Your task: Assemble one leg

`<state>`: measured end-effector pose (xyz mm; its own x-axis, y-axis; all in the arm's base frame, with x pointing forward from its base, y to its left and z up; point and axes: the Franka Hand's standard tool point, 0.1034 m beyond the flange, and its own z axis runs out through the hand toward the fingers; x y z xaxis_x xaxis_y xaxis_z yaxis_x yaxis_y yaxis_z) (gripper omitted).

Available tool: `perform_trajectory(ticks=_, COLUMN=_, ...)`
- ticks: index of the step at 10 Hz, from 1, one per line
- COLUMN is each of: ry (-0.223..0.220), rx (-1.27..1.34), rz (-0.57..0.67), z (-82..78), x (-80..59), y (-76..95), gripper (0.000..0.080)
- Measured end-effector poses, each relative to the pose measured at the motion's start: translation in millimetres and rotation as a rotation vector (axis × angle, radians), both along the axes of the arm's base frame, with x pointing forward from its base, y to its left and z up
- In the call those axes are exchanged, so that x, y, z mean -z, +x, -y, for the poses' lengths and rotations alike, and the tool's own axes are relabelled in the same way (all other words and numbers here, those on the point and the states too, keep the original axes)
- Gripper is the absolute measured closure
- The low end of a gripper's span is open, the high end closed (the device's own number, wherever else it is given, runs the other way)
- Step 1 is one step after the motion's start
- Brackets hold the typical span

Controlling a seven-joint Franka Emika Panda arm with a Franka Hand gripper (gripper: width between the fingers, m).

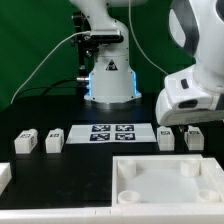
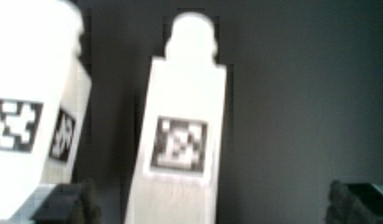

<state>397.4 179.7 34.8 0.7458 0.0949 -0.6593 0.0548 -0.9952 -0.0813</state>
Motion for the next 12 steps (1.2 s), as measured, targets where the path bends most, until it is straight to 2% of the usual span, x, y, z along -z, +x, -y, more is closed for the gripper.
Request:
perform_trajectory(ticks=1, ry=-0.005, rx=-0.004, rz=-0.069, z=1.3, x=4.0, y=-4.9, gripper=0.0151)
perform_trajectory(ticks=2, ry=-0.012, rx=-0.016, rz=-0.171, z=2.7, x=1.3, y=-8.5, gripper=0.0151)
perform_trajectory(ticks=3, ry=-0.006, rx=-0.012, rz=-0.163, z=0.4, x=6.0, y=-1.6, gripper=0.0151)
perform_trajectory(ticks=6, ry=-0.008, rx=-0.013, rz=-0.169, z=0.8, x=6.5, y=-4.4, gripper=0.0151)
perform_trajectory(ticks=9, ry=-0.012, rx=-0.022, rz=-0.188, z=-2.0, x=20.5, y=-17.0, gripper=0.0151)
perform_trajectory(ticks=11, ry=-0.023, rx=-0.014, rz=-0.195, z=-3.4, x=24.0, y=-18.6, gripper=0.0151)
perform_trajectory(ticks=12, ry=-0.023, rx=-0.014, rz=-0.195, z=-3.3, x=24.1, y=-18.8, gripper=0.0281)
